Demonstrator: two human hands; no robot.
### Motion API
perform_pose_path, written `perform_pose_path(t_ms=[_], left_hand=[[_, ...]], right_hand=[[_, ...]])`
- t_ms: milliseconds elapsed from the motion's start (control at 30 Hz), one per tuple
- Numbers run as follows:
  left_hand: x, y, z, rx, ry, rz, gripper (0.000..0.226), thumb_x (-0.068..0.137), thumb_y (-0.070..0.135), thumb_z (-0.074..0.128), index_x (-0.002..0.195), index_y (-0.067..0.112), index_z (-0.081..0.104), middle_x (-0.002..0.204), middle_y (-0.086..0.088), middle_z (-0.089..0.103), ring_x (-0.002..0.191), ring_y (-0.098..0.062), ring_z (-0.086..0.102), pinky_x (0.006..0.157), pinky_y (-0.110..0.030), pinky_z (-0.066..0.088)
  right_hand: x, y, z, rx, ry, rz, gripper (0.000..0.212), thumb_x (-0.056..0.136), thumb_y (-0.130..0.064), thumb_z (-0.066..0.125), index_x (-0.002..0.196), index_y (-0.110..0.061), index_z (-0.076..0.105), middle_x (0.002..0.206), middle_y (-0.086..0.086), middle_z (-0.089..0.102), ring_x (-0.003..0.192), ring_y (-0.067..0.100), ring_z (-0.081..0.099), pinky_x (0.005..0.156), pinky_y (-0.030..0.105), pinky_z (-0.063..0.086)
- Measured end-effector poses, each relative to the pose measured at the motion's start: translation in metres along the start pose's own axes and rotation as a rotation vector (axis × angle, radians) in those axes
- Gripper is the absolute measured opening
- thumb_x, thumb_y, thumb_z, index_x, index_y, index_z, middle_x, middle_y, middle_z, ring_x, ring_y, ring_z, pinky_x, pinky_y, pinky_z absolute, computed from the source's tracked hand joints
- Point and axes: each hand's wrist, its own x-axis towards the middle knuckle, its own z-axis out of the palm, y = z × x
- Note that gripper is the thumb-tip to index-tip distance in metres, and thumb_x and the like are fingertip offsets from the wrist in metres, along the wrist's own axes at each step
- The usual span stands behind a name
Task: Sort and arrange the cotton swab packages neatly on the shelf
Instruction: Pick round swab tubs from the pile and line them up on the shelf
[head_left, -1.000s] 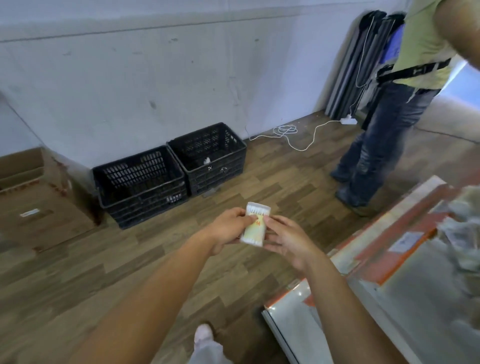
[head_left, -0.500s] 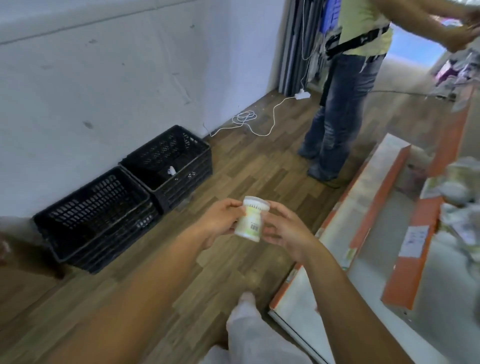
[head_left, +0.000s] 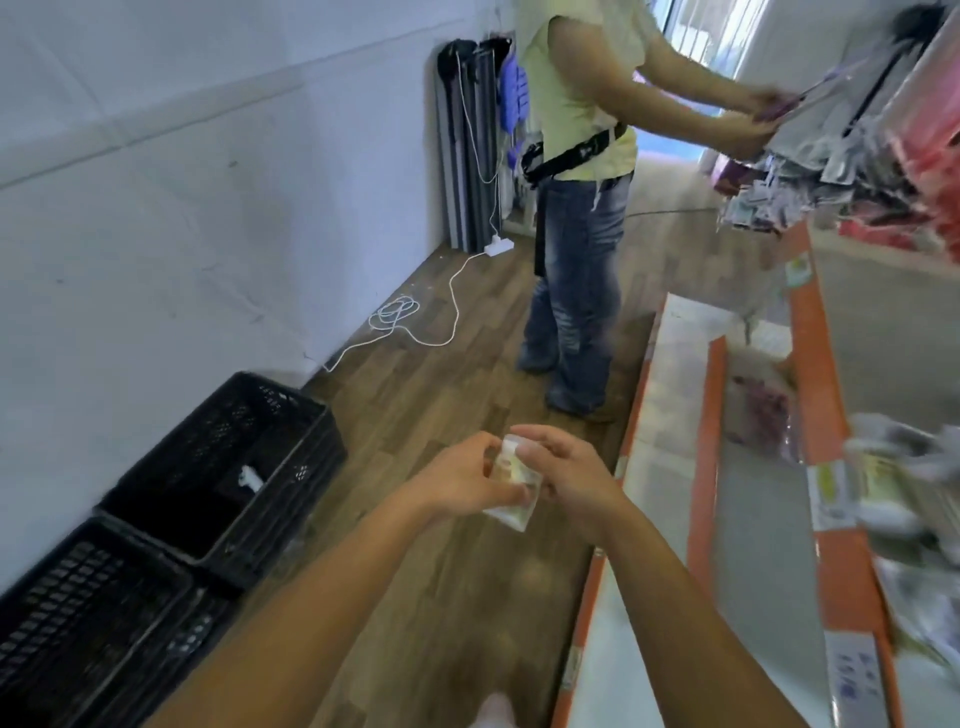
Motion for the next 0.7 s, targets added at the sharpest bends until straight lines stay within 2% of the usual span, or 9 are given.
perform_pose_path(t_ms=[100, 200, 267, 333, 433, 533, 633, 700], left_hand=[[0.035, 0.010, -0.007, 0.046, -0.024, 0.014, 0.054, 0.056, 0.055, 0.074, 0.102, 0.031, 0.058, 0.086, 0.011, 0.065, 0.078, -0.007, 0.063, 0.071, -0.032, 0.056], [0.058, 0.020, -0.010, 0.012, -0.097, 0.051, 0.056, 0.057, 0.056, 0.075, 0.103, 0.029, 0.059, 0.087, 0.007, 0.066, 0.078, -0.010, 0.064, 0.069, -0.035, 0.057], [0.072, 0.028, -0.011, -0.004, -0.149, 0.091, 0.043, 0.065, 0.051, 0.075, 0.099, 0.029, 0.060, 0.080, 0.009, 0.064, 0.070, -0.006, 0.061, 0.059, -0.029, 0.052], [0.085, 0.037, -0.013, 0.035, -0.177, 0.130, 0.028, 0.075, 0.045, 0.073, 0.092, 0.030, 0.058, 0.077, 0.012, 0.060, 0.066, -0.001, 0.056, 0.056, -0.017, 0.042], [0.105, 0.048, -0.018, 0.094, -0.225, 0.192, 0.019, 0.081, 0.043, 0.069, 0.083, 0.034, 0.053, 0.076, 0.015, 0.057, 0.065, 0.000, 0.053, 0.056, -0.015, 0.038], [0.128, 0.057, -0.024, 0.124, -0.305, 0.226, 0.026, 0.077, 0.051, 0.069, 0.085, 0.030, 0.057, 0.078, 0.009, 0.061, 0.067, -0.005, 0.056, 0.059, -0.023, 0.045], [0.151, 0.066, -0.035, 0.131, -0.358, 0.229, 0.044, 0.072, 0.055, 0.071, 0.101, 0.025, 0.056, 0.093, 0.005, 0.064, 0.081, -0.011, 0.063, 0.065, -0.029, 0.053], [0.162, 0.072, -0.041, 0.141, -0.387, 0.258, 0.046, 0.072, 0.056, 0.072, 0.102, 0.026, 0.056, 0.094, 0.006, 0.065, 0.083, -0.010, 0.064, 0.071, -0.029, 0.056]], right_hand=[[0.025, -0.012, -0.017, -0.046, 0.030, -0.018, 0.026, 0.089, -0.003, 0.057, 0.113, -0.011, 0.064, 0.108, 0.011, 0.066, 0.098, 0.026, 0.064, 0.086, 0.040, 0.054], [0.037, -0.018, -0.029, -0.022, 0.118, -0.002, 0.028, 0.090, -0.001, 0.055, 0.117, -0.007, 0.062, 0.108, 0.012, 0.064, 0.093, 0.022, 0.065, 0.079, 0.035, 0.055], [0.042, -0.020, -0.036, -0.021, 0.164, -0.014, 0.028, 0.091, 0.000, 0.053, 0.118, -0.003, 0.061, 0.108, 0.013, 0.064, 0.094, 0.023, 0.064, 0.081, 0.038, 0.055], [0.050, -0.021, -0.043, -0.036, 0.224, -0.025, 0.028, 0.091, 0.000, 0.052, 0.117, -0.003, 0.062, 0.111, 0.014, 0.064, 0.100, 0.027, 0.063, 0.087, 0.043, 0.054], [0.062, -0.020, -0.051, -0.022, 0.323, -0.025, 0.026, 0.090, -0.007, 0.055, 0.113, -0.011, 0.066, 0.112, 0.011, 0.066, 0.104, 0.029, 0.063, 0.090, 0.048, 0.052], [0.070, -0.021, -0.055, 0.032, 0.412, -0.017, 0.022, 0.090, -0.013, 0.056, 0.105, -0.021, 0.070, 0.109, 0.006, 0.068, 0.104, 0.027, 0.063, 0.090, 0.046, 0.052], [0.077, -0.029, -0.052, 0.132, 0.511, -0.054, 0.023, 0.092, -0.009, 0.053, 0.105, -0.018, 0.070, 0.107, 0.006, 0.068, 0.103, 0.026, 0.063, 0.088, 0.043, 0.054], [0.083, -0.033, -0.050, 0.160, 0.565, -0.069, 0.022, 0.092, -0.011, 0.054, 0.103, -0.019, 0.071, 0.107, 0.006, 0.068, 0.101, 0.025, 0.064, 0.084, 0.039, 0.055]])
